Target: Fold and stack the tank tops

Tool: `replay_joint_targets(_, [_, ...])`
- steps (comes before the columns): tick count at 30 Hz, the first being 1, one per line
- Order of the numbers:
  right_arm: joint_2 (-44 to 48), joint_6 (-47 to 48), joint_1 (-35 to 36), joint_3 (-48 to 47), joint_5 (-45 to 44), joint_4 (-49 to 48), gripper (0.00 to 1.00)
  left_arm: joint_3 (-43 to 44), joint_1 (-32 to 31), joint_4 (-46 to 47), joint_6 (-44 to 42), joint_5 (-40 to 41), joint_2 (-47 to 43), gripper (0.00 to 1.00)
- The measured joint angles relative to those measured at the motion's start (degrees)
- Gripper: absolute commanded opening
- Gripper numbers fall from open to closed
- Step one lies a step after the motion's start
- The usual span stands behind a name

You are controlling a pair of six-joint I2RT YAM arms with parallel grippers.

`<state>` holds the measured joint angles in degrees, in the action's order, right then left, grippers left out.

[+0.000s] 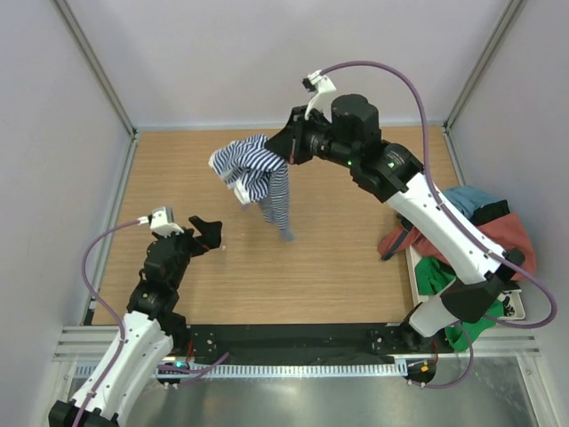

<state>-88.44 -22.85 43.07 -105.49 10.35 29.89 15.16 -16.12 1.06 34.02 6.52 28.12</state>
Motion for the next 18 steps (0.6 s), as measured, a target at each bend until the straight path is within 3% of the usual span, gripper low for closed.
replay_joint_targets(3, [3.3, -0.3, -0.7, 3.5, -3.7, -5.5, 0.05, 0.0, 0.0, -1.1, 0.1, 1.2, -2.8, 0.99])
replay_joint_targets(5, [7.7, -1.5, -1.7, 9.4, -8.6, -9.0, 0.38, -0.2, 0.0, -2.0, 0.2, 2.1, -4.5, 0.99])
replay_joint_targets(6, [9.9, -2.2, -2.8, 12.8, -11.0, -10.9, 0.80, -0.3, 0.0, -2.3, 0.3, 2.5, -5.5, 0.99])
replay_joint_targets(8, [13.4, -3.3, -6.1, 19.1, -15.4, -13.1, 0.97, -0.4, 0.0, -2.9, 0.5, 3.5, -6.9, 1.00])
replay_joint_targets(13, [13.1, -4.3, -12.2, 28.0, -28.3, -11.6, 0.98, -0.5, 0.0, -3.8, 0.7, 4.6, -6.5, 1.00])
replay_joint_targets(15, [12.2, -3.9, -12.4, 31.1, -31.4, -9.7, 0.90, -0.5, 0.0, -4.0, 0.8, 4.6, -5.0, 0.99])
replay_joint_targets(17, [12.1, -3.0, -12.3, 34.3, -32.2, -8.3, 0.70, -0.5, 0.0, -4.0, 1.1, 4.5, -2.7, 0.99])
replay_joint_targets(18, [12.1, -2.2, -12.2, 35.5, -31.5, -7.9, 0.69, -0.5, 0.0, -4.0, 1.2, 4.4, -1.5, 0.99])
